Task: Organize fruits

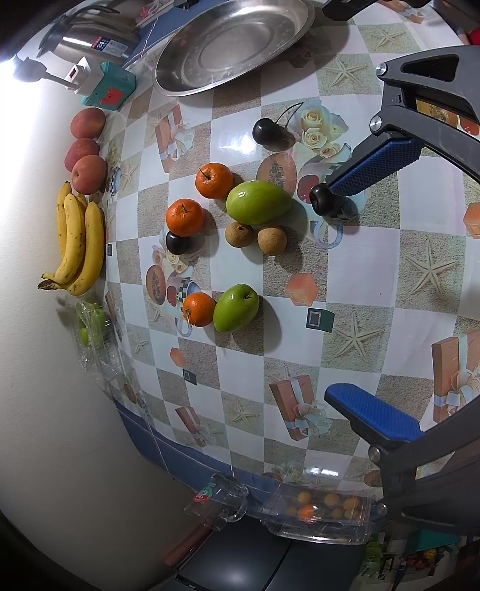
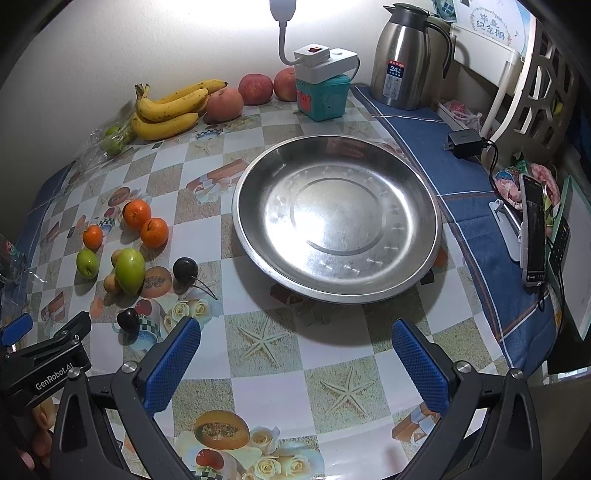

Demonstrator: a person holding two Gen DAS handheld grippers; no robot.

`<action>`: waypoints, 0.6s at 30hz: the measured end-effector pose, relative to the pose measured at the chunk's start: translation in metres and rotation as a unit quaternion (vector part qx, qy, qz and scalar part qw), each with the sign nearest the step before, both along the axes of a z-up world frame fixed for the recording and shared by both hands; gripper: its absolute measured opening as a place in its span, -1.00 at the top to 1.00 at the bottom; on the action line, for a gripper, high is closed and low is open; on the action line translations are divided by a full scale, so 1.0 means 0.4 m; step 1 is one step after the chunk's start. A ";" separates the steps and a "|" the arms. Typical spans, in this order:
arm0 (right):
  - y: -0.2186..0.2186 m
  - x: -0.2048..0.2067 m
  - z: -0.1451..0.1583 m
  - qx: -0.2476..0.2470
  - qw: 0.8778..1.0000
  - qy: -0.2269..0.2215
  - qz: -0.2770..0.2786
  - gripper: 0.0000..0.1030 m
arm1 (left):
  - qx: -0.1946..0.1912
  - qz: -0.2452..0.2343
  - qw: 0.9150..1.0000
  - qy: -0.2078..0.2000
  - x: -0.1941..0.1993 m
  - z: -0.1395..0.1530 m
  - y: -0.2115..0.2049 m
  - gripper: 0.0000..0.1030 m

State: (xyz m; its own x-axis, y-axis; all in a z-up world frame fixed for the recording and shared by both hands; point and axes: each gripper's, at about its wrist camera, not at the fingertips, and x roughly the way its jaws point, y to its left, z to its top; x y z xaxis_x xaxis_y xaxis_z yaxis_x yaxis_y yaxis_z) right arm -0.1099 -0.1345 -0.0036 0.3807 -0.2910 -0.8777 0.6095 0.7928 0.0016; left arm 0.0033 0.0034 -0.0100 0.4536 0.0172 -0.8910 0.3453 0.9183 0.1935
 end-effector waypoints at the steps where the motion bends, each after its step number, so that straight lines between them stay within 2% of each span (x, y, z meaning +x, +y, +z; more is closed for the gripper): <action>1: 0.000 0.000 -0.001 0.000 1.000 0.000 0.000 -1.00 | 0.000 0.000 1.000 0.000 0.000 0.000 0.000 -1.00; 18: 0.001 0.001 -0.006 0.002 1.000 0.004 0.000 -1.00 | 0.001 -0.001 1.000 0.002 -0.003 -0.005 0.000 -1.00</action>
State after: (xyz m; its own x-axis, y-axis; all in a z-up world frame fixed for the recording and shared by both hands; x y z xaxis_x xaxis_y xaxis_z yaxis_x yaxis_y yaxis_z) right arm -0.1094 -0.1341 -0.0060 0.3740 -0.2871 -0.8819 0.6094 0.7929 0.0003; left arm 0.0020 0.0035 -0.0122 0.4499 0.0180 -0.8929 0.3470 0.9177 0.1933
